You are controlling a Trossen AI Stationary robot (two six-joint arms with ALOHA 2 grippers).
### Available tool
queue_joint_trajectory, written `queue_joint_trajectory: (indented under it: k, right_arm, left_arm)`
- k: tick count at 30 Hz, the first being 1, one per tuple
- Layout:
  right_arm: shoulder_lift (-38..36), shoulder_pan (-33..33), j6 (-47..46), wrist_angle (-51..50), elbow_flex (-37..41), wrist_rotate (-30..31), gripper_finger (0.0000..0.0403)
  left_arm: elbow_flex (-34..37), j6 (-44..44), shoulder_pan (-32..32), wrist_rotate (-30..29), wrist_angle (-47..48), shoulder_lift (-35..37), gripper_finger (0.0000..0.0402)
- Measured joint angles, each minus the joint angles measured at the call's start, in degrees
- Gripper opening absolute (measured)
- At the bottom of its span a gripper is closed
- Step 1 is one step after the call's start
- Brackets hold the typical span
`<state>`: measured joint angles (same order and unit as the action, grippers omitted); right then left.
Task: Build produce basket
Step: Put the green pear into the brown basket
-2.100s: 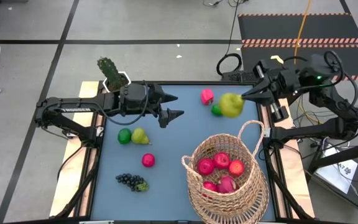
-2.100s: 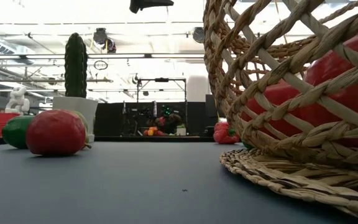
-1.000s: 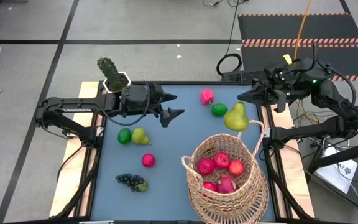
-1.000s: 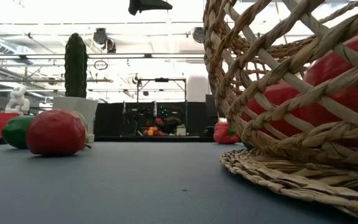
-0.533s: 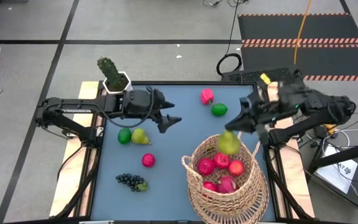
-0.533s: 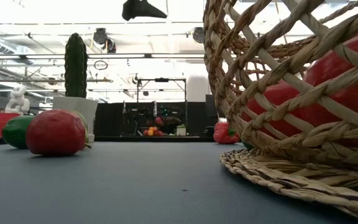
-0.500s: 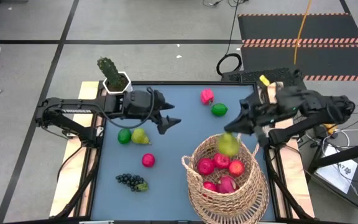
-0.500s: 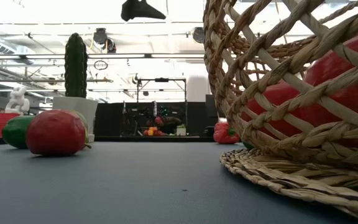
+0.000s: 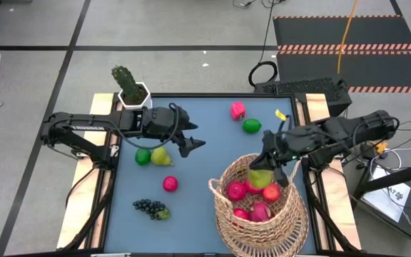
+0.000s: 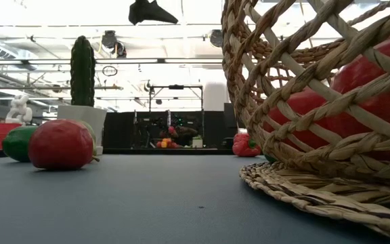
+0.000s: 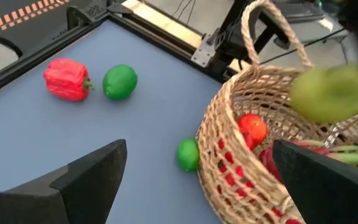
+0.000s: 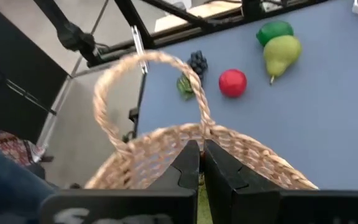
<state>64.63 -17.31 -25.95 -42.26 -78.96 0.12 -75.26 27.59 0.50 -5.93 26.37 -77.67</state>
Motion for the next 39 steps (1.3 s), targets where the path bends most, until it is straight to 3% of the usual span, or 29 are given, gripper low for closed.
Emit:
queue_joint_trajectory:
  k: [4,10,18,27,39]
  right_arm:
    - [-1.11,0.06,1.72,5.91,7.06,-0.81,0.0002]
    - [-2.59,0.03,1.31,22.12,18.99,-9.22,0.0002]
    - [-3.09,-0.45,-1.63,37.33,30.86,-9.41,0.0002]
    - [-2.94,-0.50,-0.85,37.41,33.18,-11.02,0.0015]
    - [-4.36,-0.86,-2.54,37.79,33.18,-13.96,0.0106]
  left_arm:
    - [-0.02,1.07,-0.46,0.01,-1.14,0.00,0.0399]
    - [-0.02,1.05,-0.62,-0.47,-1.00,0.00,0.0399]
    - [-0.02,1.10,-0.53,-0.59,-0.98,0.00,0.0399]
    - [-0.02,1.75,-0.97,-0.64,-1.00,0.00,0.0399]
    - [-0.02,1.90,-3.73,-0.66,-0.97,0.00,0.0399]
